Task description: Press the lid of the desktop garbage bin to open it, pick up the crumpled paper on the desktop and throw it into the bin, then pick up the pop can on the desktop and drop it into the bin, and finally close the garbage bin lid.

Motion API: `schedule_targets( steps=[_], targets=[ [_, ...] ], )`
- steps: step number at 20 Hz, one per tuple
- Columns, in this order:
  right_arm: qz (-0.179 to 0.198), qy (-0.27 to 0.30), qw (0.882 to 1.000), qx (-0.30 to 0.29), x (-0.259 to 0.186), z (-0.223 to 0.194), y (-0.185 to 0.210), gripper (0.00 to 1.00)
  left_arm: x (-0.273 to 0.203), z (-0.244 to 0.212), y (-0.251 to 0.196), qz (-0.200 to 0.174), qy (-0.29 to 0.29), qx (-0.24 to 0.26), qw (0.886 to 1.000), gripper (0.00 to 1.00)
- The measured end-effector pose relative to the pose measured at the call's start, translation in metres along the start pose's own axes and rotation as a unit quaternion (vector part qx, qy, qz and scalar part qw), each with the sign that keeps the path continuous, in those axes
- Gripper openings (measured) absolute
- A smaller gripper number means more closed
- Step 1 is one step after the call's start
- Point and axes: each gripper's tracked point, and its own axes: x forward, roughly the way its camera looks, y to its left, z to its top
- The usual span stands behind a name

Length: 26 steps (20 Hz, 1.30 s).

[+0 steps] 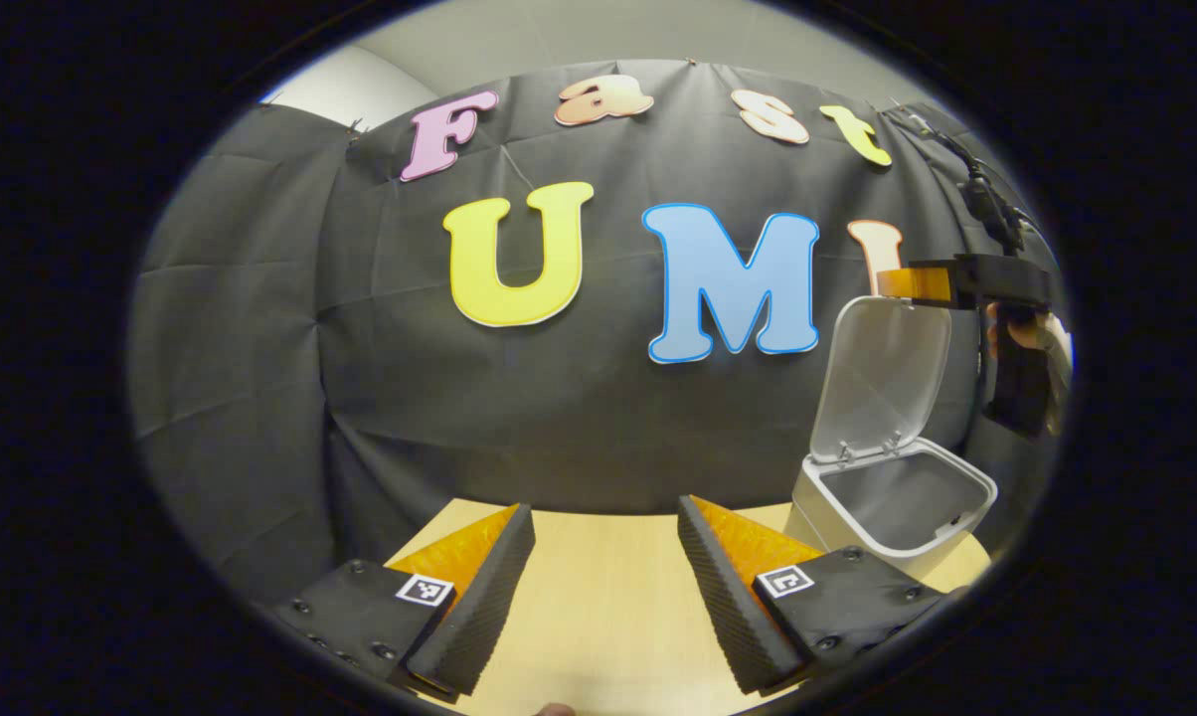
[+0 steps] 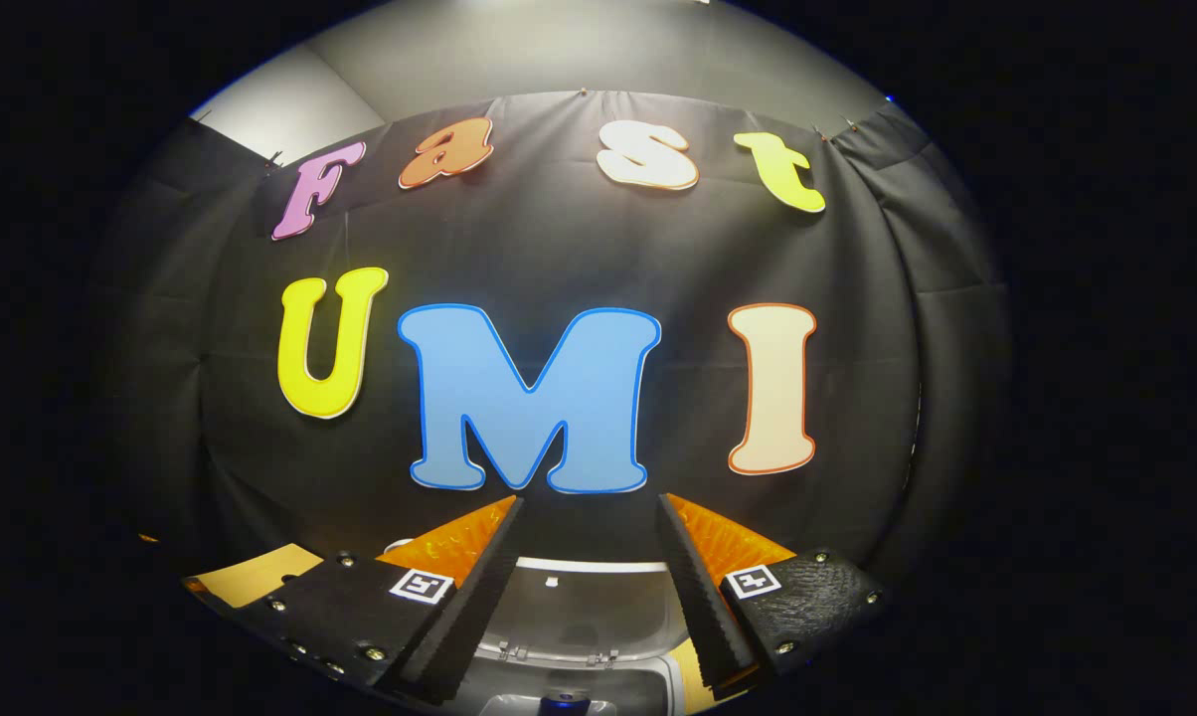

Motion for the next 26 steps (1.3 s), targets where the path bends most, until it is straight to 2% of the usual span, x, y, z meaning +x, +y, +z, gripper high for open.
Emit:
schedule_targets(
  steps=[7, 10, 11, 18, 19, 20, 26],
  targets=[
    [0.004, 0.023, 1.0, 0.0, -0.027, -0.009, 0.002, 0.85, -0.005, 0.003, -0.01, -0.013, -0.005, -0.002, 1.0, 0.99],
    [0.007, 0.03, 1.0, 0.004, -0.039, -0.015, 0.004, 0.85, -0.008, 0.004, -0.014, -0.018, -0.007, -0.002, 1.0, 0.9],
    [0.008, 0.034, 0.999, 0.005, -0.043, -0.016, 0.004, 0.85, -0.009, 0.005, -0.016, -0.02, -0.007, -0.002, 1.0, 0.95],
    [0.012, 0.065, 0.998, 0.02, -0.074, -0.038, 0.006, 0.85, -0.016, 0.008, -0.025, -0.035, -0.012, 0.0, 0.999, 0.95],
    [0.012, 0.068, 0.997, 0.022, -0.077, -0.041, 0.007, 0.85, -0.017, 0.008, -0.026, -0.037, -0.012, 0.0, 0.999, 0.99],
    [0.013, 0.072, 0.997, 0.024, -0.081, -0.046, 0.008, 0.85, -0.018, 0.008, -0.028, -0.039, -0.013, 0.0, 0.999, 0.99],
    [0.018, 0.119, 0.993, 0.02, -0.1, -0.085, 0.015, 0.85, -0.02, 0.009, -0.035, -0.049, -0.014, -0.001, 0.999, 0.99]
  ],
)
